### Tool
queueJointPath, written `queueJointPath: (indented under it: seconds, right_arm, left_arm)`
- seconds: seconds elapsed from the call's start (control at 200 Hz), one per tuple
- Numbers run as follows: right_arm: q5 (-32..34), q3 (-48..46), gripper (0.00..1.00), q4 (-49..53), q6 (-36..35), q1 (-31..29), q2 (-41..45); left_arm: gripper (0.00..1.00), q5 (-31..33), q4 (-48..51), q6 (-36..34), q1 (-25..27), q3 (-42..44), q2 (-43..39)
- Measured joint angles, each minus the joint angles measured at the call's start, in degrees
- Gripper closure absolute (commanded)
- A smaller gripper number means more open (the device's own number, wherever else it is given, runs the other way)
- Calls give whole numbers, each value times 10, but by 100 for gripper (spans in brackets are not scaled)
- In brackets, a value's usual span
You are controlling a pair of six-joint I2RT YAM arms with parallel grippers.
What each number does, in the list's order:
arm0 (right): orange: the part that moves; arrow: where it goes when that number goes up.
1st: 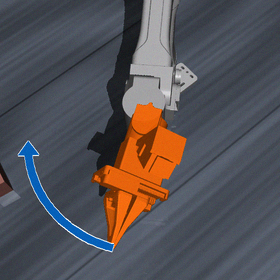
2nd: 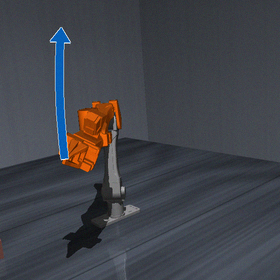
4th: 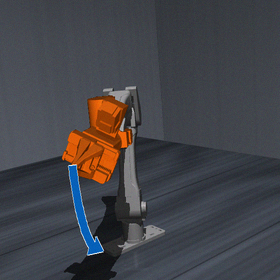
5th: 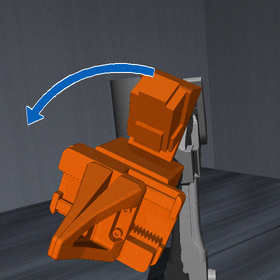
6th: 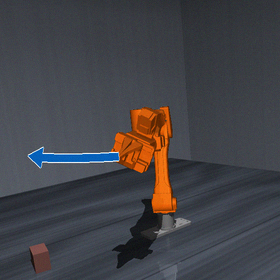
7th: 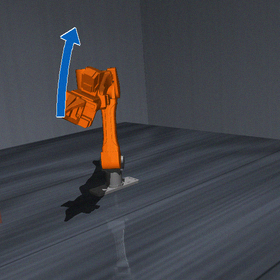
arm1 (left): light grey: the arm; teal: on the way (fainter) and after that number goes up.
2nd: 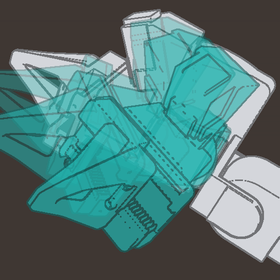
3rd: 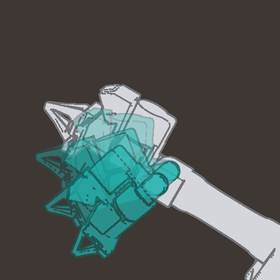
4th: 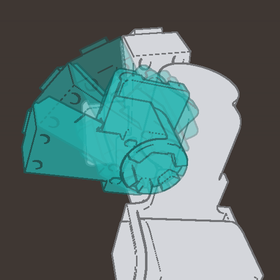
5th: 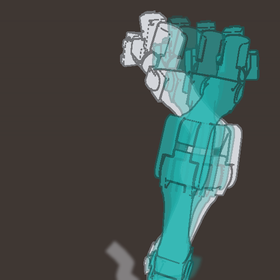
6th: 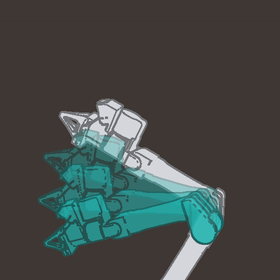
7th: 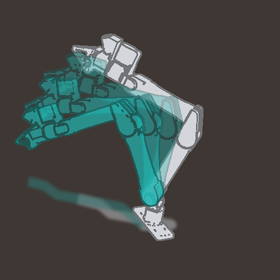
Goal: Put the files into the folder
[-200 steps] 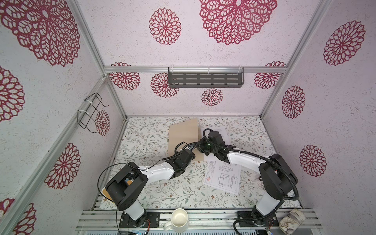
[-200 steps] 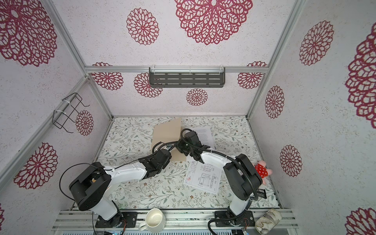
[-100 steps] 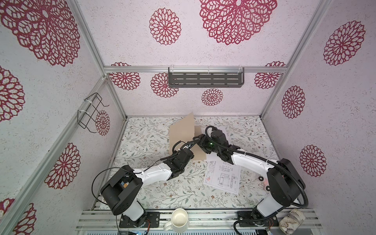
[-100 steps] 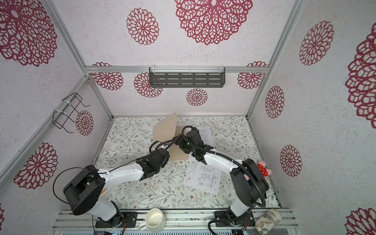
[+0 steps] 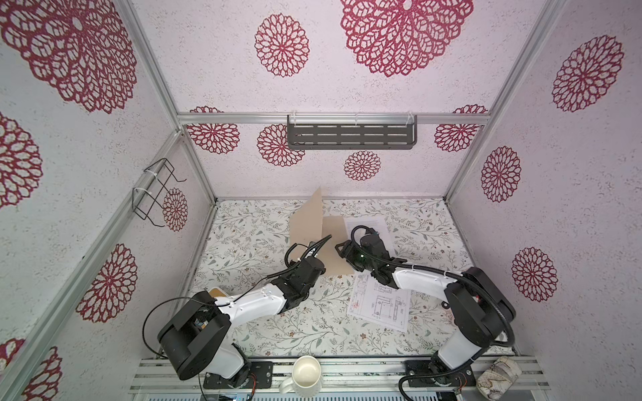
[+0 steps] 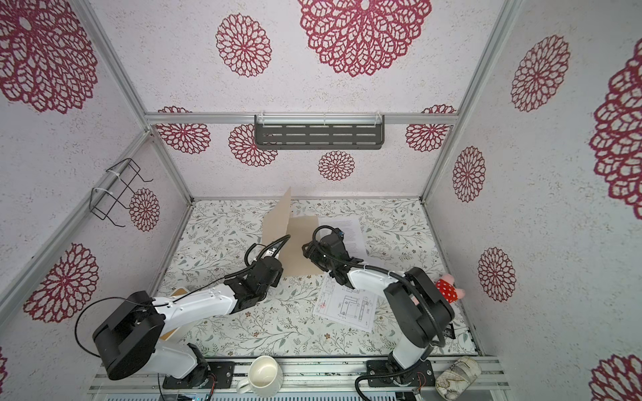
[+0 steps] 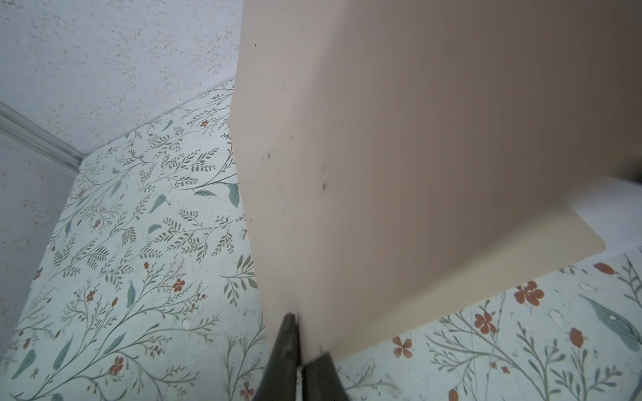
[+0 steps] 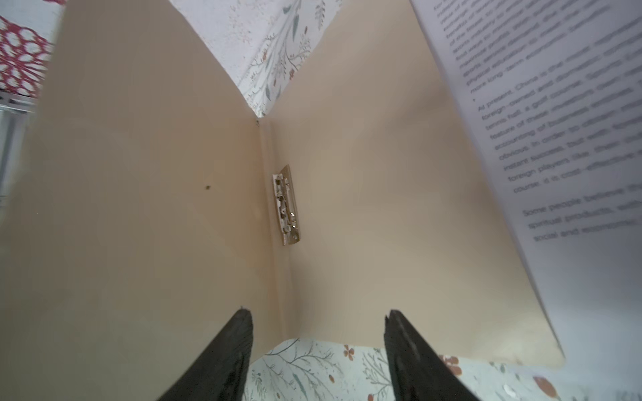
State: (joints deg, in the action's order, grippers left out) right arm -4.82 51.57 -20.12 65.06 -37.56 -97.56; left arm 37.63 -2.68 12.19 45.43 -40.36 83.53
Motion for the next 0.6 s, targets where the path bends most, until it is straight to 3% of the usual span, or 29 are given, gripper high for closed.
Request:
queueJointPath:
  seconds: [0.42, 0.601]
  right_arm:
    - [-25, 40, 40, -21, -12, 0, -101]
    - [-23, 36, 40, 5, -12, 0, -108]
  left_arm:
    - [90, 4, -26, 92, -17, 58, -57]
    - [88, -12, -39, 150, -51, 99, -97]
